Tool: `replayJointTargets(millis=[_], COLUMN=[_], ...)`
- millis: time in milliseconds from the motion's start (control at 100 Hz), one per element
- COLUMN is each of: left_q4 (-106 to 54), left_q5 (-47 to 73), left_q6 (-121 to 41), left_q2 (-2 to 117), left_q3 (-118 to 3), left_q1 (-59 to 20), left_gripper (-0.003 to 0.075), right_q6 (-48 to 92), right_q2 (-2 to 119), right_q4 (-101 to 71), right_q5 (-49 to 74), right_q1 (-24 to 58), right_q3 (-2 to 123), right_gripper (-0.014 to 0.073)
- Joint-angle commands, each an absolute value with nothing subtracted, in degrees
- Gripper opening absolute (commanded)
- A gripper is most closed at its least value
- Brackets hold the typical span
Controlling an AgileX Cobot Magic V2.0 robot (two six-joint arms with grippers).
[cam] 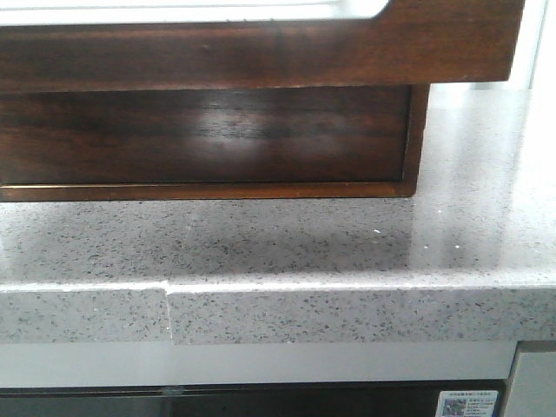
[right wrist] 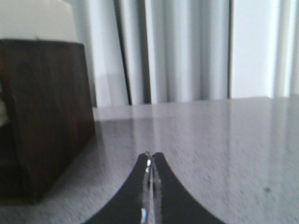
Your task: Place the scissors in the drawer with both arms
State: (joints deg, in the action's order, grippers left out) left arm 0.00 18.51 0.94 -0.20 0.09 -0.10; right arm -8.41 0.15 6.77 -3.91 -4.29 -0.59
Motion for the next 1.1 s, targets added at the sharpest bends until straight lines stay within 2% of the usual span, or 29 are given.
replayJointTargets(millis=[0,160,350,1090], left_q4=[-0.3,-0.3,-0.3,-0.3], left_q5=[14.6,14.6,14.6,14.6], left_q6=[1.3,1.3,1.3,1.3], left_q2=[-1.8,-1.8,-1.8,-1.8], left_q3=[1.2,1.2,1.2,1.2], left_q1=[0.0,0.0,0.0,0.0], left_gripper=[-0.0022,-0.0022,-0.0022,-0.0022], right_q6=[-8.4,-8.3,-8.2,-8.2], right_q2=[-0.3,-1.6,-1.6,-1.6], right_q4=[8.9,9.1,9.1,9.1], right_q5=[-2.1,10.5,18.0,18.0], right_q1=[-5.3,-5.3,-5.3,-5.3], right_q3=[-2.2,-2.2,-2.2,-2.2], right_gripper=[-0.0061,-0.0061,-0.0061,-0.0061])
